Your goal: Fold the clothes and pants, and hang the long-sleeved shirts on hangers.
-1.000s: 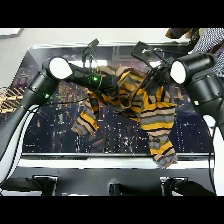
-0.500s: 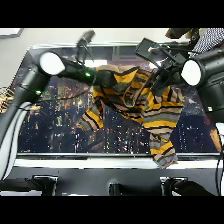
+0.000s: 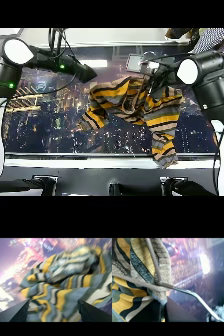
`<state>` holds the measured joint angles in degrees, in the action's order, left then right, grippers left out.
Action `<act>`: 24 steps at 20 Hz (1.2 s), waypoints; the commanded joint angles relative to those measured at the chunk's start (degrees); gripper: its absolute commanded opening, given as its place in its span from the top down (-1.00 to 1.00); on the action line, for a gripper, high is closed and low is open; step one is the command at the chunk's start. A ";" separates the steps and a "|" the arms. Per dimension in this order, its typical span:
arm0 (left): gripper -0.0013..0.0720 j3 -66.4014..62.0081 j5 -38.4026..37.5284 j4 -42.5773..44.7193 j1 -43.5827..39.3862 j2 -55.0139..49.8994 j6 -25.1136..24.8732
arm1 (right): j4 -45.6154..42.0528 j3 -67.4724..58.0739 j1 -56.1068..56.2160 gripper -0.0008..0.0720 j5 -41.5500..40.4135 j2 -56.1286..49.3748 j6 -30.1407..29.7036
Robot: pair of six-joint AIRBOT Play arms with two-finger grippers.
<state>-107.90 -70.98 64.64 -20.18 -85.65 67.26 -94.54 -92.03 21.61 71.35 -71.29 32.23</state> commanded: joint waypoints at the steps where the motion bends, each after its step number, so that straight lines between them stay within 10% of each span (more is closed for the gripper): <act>1: -0.97 2.84 -6.38 -1.49 1.95 -0.04 -17.64 | 2.51 -0.02 0.00 0.91 -1.05 -1.18 -6.56; 5: -0.96 6.86 -11.65 -14.40 5.84 0.04 -22.95 | 2.38 -0.02 -0.04 0.91 -0.96 -1.66 -6.54; 24: -0.78 16.63 -13.22 -19.78 6.08 -0.76 -36.02 | 2.40 -0.02 0.00 0.91 -1.27 -2.82 -5.42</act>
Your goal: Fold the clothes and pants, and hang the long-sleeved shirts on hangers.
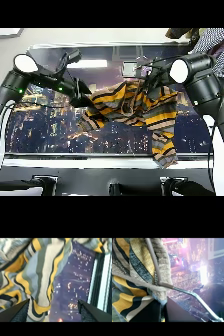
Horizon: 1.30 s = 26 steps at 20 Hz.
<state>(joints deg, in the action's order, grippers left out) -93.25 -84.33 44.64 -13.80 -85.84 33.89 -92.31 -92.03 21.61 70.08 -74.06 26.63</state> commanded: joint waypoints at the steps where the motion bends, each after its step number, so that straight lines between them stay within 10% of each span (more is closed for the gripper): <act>1: -0.78 2.01 0.90 1.09 -0.70 -0.96 -2.64 | 0.17 -0.02 0.00 0.91 0.02 -0.04 0.20; 5: -0.55 2.05 4.94 5.20 -2.62 -2.16 -3.93 | 0.20 -0.02 0.02 0.91 0.22 0.02 1.27; 7: -0.07 2.05 6.45 5.84 -3.23 -2.60 -3.96 | 0.24 -0.02 0.02 0.91 0.46 0.02 1.27; 13: -0.04 2.05 10.03 6.19 -4.55 -2.97 -3.93 | 0.79 -0.02 0.00 0.91 0.46 0.02 1.27; 16: 0.89 2.03 9.99 6.16 -4.98 -3.08 -3.93 | 0.76 -0.02 0.00 0.91 0.46 0.02 1.27; 20: 0.91 2.03 10.05 6.16 -4.98 -3.06 -3.96 | 0.61 -0.02 0.00 0.90 0.42 0.02 1.27; 24: 0.92 2.03 10.49 6.14 -4.85 -2.86 -5.22 | 0.11 -0.04 -0.07 0.32 -0.07 1.07 3.58; 26: 0.92 2.03 10.49 6.12 -4.85 -2.58 -5.66 | -1.84 -0.04 -0.07 -0.30 -0.15 3.08 6.78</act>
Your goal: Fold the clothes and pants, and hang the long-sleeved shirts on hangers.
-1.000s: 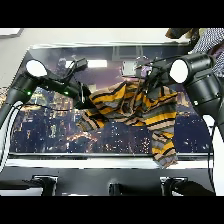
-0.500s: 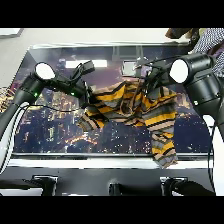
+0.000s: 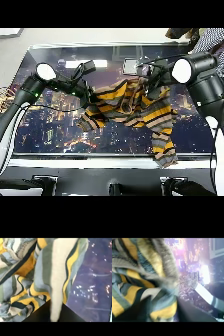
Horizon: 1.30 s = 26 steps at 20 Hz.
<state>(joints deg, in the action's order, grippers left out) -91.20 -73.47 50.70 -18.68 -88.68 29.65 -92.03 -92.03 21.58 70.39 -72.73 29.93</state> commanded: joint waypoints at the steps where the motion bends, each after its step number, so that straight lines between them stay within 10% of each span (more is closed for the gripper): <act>1: 0.92 -0.02 -0.37 0.07 0.02 0.44 -1.49 | -2.49 -0.04 -0.87 -0.37 -0.44 2.89 5.44; 9: 0.92 -0.02 1.68 -3.76 0.02 4.81 -5.70 | 13.75 -0.02 -29.90 -0.41 3.65 11.13 12.15; 13: 0.92 -0.02 3.50 -8.46 0.31 10.25 -6.73 | 30.97 1.75 -44.44 -0.61 6.01 11.17 3.89; 26: 0.92 -0.02 3.45 -9.44 0.37 19.06 -6.54 | 45.42 15.15 -45.97 -0.69 8.98 10.16 -14.58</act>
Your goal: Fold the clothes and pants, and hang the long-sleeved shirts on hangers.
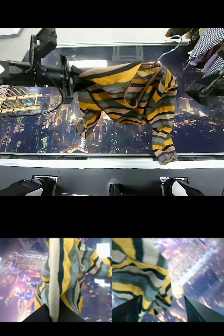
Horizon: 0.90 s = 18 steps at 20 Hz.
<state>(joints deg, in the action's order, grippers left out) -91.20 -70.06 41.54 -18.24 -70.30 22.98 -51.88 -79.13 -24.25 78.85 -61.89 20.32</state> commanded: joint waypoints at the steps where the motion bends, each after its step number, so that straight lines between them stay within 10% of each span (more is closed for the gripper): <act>1: 0.92 -0.02 0.04 -0.28 -0.07 0.66 0.13 | 7.21 2.27 -0.13 -0.69 0.48 -1.42 -5.84; 18: 0.92 0.00 0.07 -0.26 -0.07 0.61 0.13 | 12.98 2.25 7.87 -0.67 -4.15 -11.17 -15.19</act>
<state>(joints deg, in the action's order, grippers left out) -91.20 -70.02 41.25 -18.26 -69.71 23.11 -36.10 -76.90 -19.18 75.75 -71.40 5.54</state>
